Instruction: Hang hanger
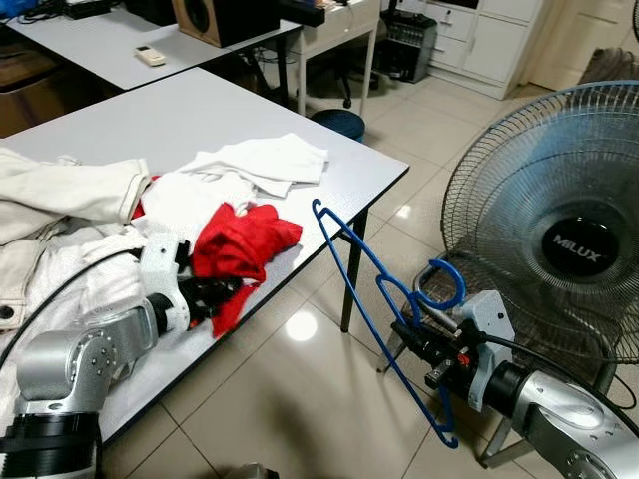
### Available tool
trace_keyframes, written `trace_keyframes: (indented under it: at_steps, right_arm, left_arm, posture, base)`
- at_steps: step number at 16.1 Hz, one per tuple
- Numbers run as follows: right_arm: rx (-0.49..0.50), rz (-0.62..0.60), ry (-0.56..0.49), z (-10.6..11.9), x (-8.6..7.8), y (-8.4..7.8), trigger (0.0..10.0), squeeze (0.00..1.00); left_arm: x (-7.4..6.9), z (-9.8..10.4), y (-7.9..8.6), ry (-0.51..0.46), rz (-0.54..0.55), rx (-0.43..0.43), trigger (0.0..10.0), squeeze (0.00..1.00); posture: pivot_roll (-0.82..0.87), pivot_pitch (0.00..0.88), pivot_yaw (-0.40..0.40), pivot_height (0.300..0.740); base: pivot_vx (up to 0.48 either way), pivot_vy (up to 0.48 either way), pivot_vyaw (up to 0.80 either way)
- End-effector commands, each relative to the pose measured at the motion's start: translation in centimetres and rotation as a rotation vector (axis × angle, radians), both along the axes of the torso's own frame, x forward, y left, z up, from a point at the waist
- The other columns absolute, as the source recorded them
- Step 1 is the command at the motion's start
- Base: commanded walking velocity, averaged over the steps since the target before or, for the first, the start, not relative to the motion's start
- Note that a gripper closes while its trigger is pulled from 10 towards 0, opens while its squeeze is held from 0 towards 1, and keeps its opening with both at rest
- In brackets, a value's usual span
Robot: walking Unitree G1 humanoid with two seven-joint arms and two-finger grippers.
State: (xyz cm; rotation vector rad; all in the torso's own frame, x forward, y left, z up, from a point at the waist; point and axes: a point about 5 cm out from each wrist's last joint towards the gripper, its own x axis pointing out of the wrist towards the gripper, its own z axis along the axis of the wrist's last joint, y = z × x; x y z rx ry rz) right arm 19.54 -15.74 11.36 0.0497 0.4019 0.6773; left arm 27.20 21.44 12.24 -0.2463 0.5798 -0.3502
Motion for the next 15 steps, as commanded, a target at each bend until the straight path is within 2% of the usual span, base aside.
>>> trace_keyframes:
  at_steps: [1,2,3,4,8,9,10,12,13,15]
  right_arm:
    - [-0.004,0.009,-0.011,0.3,0.0,0.0,10.0,0.0]
    - [-0.004,0.01,-0.011,0.3,0.0,0.0,10.0,0.0]
    - [-0.004,0.012,-0.01,0.2,0.0,0.0,10.0,0.0]
    - [-0.003,0.016,-0.009,0.2,0.0,0.1,10.0,0.0]
    - [-0.004,0.023,-0.007,0.2,-0.1,0.0,10.0,0.0]
    - [-0.005,0.023,-0.006,0.2,-0.2,0.0,10.0,0.0]
    - [-0.006,0.023,-0.005,0.1,-0.2,-0.1,10.0,0.0]
    - [-0.006,0.023,-0.005,0.1,-0.2,-0.1,10.0,0.0]
    - [-0.008,0.025,-0.003,0.0,-0.3,-0.2,10.0,0.0]
    - [-0.008,0.026,-0.003,0.0,-0.2,-0.2,10.0,0.0]
  left_arm:
    - [0.3,1.1,0.4,-0.046,0.013,-0.025,10.0,0.0]
    - [0.1,1.8,0.6,-0.063,0.002,-0.071,10.0,0.0]
    - [0.0,2.0,0.7,-0.066,-0.011,-0.077,10.0,0.28]
    - [-0.2,2.2,1.0,-0.068,-0.016,-0.084,10.0,1.0]
    - [-0.5,1.4,0.8,-0.027,-0.025,-0.043,10.0,1.0]
    - [-0.5,0.8,0.7,-0.01,-0.023,0.002,10.0,0.38]
    - [-0.5,0.4,0.8,0.008,-0.011,0.039,10.0,0.0]
    - [-0.6,0.3,0.6,0.017,-0.024,0.03,10.0,0.0]
    - [-0.8,0.4,0.1,0.022,-0.05,-0.008,10.0,0.0]
    - [-1.0,0.0,-0.2,0.035,-0.072,0.015,10.0,0.0]
  posture:
    - [-0.16,0.007,0.027,0.74]
    - [-0.16,0.004,0.025,0.74]
    - [-0.16,0.002,0.023,0.74]
    - [-0.15,0.0,0.022,0.74]
    - [-0.16,0.0,0.021,0.74]
    - [-0.16,0.0,0.022,0.74]
    - [-0.16,0.0,0.023,0.74]
    - [-0.16,0.0,0.023,0.74]
    - [-0.16,0.0,0.022,0.74]
    - [-0.16,0.0,0.019,0.74]
  base:
    - [0.0,0.0,0.0]
    - [0.0,0.0,0.0]
    - [0.0,0.0,0.0]
    - [0.0,0.0,0.0]
    - [0.0,0.0,0.0]
    - [0.0,0.0,0.0]
    - [0.0,0.0,0.0]
    - [0.0,0.0,0.0]
    - [0.0,0.0,0.0]
    - [0.0,0.0,0.0]
